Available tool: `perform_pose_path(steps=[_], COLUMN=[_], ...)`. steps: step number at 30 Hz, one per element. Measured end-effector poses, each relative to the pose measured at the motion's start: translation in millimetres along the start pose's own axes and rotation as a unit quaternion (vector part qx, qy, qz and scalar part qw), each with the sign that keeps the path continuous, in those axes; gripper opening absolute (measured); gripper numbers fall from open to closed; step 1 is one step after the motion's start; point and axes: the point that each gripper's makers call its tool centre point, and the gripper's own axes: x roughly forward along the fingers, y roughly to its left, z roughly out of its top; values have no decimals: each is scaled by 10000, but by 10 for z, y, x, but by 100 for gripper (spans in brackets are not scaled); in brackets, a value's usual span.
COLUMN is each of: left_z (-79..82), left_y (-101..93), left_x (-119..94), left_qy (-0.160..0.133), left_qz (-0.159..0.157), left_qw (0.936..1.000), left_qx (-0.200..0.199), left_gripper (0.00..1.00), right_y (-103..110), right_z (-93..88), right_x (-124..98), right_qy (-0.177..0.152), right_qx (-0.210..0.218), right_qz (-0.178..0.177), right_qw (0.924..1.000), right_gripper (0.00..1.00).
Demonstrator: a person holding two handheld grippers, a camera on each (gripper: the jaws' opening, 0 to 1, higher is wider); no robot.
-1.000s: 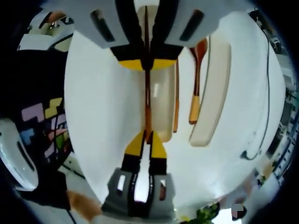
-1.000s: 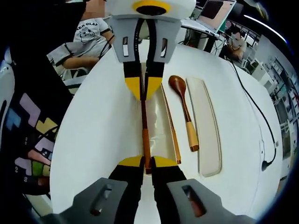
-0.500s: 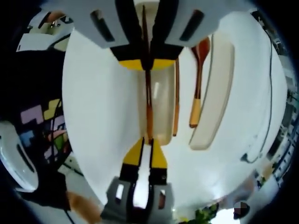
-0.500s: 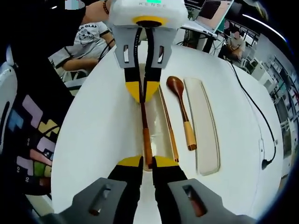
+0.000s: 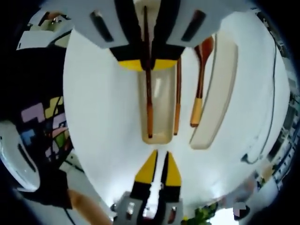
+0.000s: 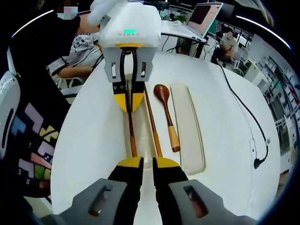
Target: Arrange the utensils inside the cutlery case until each visible utensil rests in its matching compartment.
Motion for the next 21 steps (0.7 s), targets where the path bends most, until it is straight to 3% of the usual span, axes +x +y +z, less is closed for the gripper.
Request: perform_pose_path(steps=[4, 9, 18, 21], left_z=[73, 127, 1, -38], left_y=[3, 193, 447, 465], left_x=[-131, -317, -312, -285], left_qy=[-157, -288, -84, -32], left_qz=[14, 293, 521, 456], left_qw=[9999, 9991, 9986, 9989], left_qx=[-67, -59, -98, -100], left_gripper=[7, 7, 7, 7], right_y=[-91, -203, -276, -277], right_z=[31, 73, 76, 47], right_x=[12, 108, 308, 358], right_qy=[4, 109, 325, 395], right_qx=[-6, -53, -102, -117], right_qz=[-44, -10, 295, 384], right_qw=[10000, 9999, 9990, 9984], right_gripper=[8, 8, 8, 8])
